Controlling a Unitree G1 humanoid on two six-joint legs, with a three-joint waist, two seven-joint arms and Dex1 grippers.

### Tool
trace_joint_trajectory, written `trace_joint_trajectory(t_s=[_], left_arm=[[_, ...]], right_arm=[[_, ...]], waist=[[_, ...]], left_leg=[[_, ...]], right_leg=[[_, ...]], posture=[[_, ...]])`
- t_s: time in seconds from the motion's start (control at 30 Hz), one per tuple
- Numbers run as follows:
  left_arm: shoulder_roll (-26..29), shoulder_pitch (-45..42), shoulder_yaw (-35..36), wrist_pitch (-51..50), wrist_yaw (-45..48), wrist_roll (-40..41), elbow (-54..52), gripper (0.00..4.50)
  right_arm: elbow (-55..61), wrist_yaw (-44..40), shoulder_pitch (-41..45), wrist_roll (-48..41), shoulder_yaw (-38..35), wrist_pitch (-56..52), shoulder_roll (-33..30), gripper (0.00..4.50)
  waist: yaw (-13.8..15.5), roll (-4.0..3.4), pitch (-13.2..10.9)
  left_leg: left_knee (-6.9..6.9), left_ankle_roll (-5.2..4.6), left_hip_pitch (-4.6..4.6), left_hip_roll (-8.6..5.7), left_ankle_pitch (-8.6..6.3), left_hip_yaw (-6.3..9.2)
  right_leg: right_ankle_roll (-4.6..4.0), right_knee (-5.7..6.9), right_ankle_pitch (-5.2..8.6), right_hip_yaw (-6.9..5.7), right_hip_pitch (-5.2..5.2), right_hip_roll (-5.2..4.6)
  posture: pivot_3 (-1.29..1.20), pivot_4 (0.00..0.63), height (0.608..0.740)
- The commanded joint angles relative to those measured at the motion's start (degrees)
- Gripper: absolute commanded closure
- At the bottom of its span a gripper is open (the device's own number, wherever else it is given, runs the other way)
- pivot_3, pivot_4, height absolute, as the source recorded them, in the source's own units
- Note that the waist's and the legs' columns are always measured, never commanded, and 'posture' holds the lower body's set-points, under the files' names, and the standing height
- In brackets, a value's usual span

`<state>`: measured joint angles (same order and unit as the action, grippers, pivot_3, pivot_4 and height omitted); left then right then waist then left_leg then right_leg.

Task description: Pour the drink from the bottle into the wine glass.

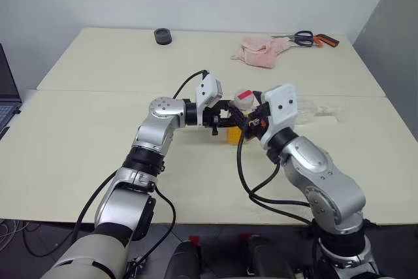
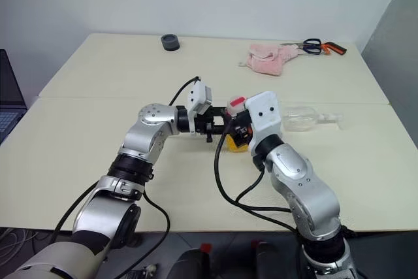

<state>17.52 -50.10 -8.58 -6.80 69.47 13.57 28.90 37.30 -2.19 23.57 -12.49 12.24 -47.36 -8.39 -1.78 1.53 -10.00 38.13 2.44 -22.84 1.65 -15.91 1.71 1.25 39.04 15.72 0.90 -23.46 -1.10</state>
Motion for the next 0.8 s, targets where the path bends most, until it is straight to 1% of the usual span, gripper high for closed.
trace_joint_trajectory(t_s=[0.03, 0.3, 0.4, 0.5, 0.53, 0.6, 0.63, 0.67, 0.73, 0.8], left_arm=[[-0.2, -1.9, 0.9, 1.5, 0.1, 0.6, -1.7, 2.76], [-0.1, -1.6, 0.9, 1.7, 0.1, 0.5, -1.7, 2.76], [0.0, -1.4, 0.9, 1.6, 0.1, 0.6, -2.1, 2.76], [0.3, -1.2, 1.0, 1.5, 0.1, 0.6, -2.5, 2.76], [0.3, -1.1, 1.0, 1.4, 0.2, 0.7, -2.7, 2.76], [0.6, -1.0, 1.1, 1.1, 0.4, 0.9, -3.0, 2.76], [0.8, -1.0, 1.1, 0.9, 0.5, 1.0, -3.2, 2.76], [1.0, -0.9, 1.1, 0.7, 1.0, 1.1, -3.4, 2.76], [1.5, -0.8, 1.1, 0.3, 1.8, 1.5, -3.7, 2.76], [2.1, -0.8, 1.2, -0.1, 2.9, 1.9, -4.1, 2.76]], right_arm=[[1.0, 0.7, 1.2, 1.2, -1.6, 2.8, 1.3, 0.94], [0.5, -0.6, 0.7, 1.6, -1.9, 3.3, 2.2, 0.94], [0.3, -0.9, 0.4, 1.9, -1.2, 3.3, 2.1, 1.5], [0.1, -1.1, 0.2, 2.2, -1.1, 4.2, 2.3, 2.51], [-0.1, -1.3, 0.2, 2.4, -1.0, 4.9, 2.3, 2.64], [-0.7, -2.6, -0.1, 2.5, -0.8, 7.0, 1.6, 2.64], [-1.3, -3.9, -0.2, 2.3, -0.6, 8.3, 1.0, 2.64], [-2.4, -7.3, -0.2, 1.7, -0.2, 10.8, -0.5, 2.64], [-5.0, -14.5, -0.1, -0.5, -0.4, 15.7, -3.2, 2.64], [-9.0, -23.1, 1.3, -4.3, -2.2, 19.8, -6.4, 2.64]], waist=[[0.0, 0.0, 0.0], [0.0, 0.0, 0.0], [0.0, 0.0, 0.0], [0.0, 0.0, 0.0], [0.0, 0.0, 0.0], [0.0, 0.0, 0.0], [0.0, 0.0, 0.0], [0.0, 0.0, 0.0], [0.0, 0.0, 0.0], [0.0, 0.0, 0.0]], left_leg=[[0.0, 0.0, 0.0, 0.0, 0.0, 0.0], [0.0, 0.0, 0.0, 0.0, 0.0, 0.0], [0.0, 0.0, 0.0, 0.0, 0.0, 0.0], [0.0, 0.0, 0.0, 0.0, 0.0, 0.01], [0.0, 0.0, 0.0, 0.0, 0.0, 0.0], [0.0, 0.0, 0.0, 0.0, 0.0, 0.0], [0.0, 0.0, 0.0, 0.0, 0.0, 0.0], [0.0, 0.0, 0.0, 0.0, 0.0, 0.0], [0.0, 0.0, 0.0, 0.0, 0.0, -0.01], [0.0, 0.0, 0.01, -0.01, 0.0, -0.02]], right_leg=[[0.0, 0.0, 0.0, 0.0, 0.0, 0.0], [0.0, 0.0, 0.0, 0.0, 0.0, 0.0], [0.0, 0.0, 0.0, 0.0, 0.0, 0.0], [0.0, 0.0, 0.0, -0.01, 0.0, 0.0], [0.0, 0.0, 0.0, 0.0, 0.0, 0.0], [0.0, 0.0, 0.0, -0.01, 0.0, 0.0], [0.0, 0.0, 0.0, 0.0, 0.0, 0.0], [0.0, 0.0, 0.0, -0.01, 0.0, 0.0], [0.0, 0.0, 0.0, 0.0, 0.0, 0.0], [0.0, -0.02, 0.0, 0.0, 0.01, 0.0]], posture=[[0.0, 0.15, 0.74], [0.0, 0.15, 0.74], [0.0, 0.15, 0.74], [0.0, 0.15, 0.74], [0.0, 0.15, 0.74], [0.0, 0.15, 0.74], [0.0, 0.15, 0.74], [0.0, 0.15, 0.74], [0.0, 0.15, 0.74], [0.0, 0.15, 0.74]])
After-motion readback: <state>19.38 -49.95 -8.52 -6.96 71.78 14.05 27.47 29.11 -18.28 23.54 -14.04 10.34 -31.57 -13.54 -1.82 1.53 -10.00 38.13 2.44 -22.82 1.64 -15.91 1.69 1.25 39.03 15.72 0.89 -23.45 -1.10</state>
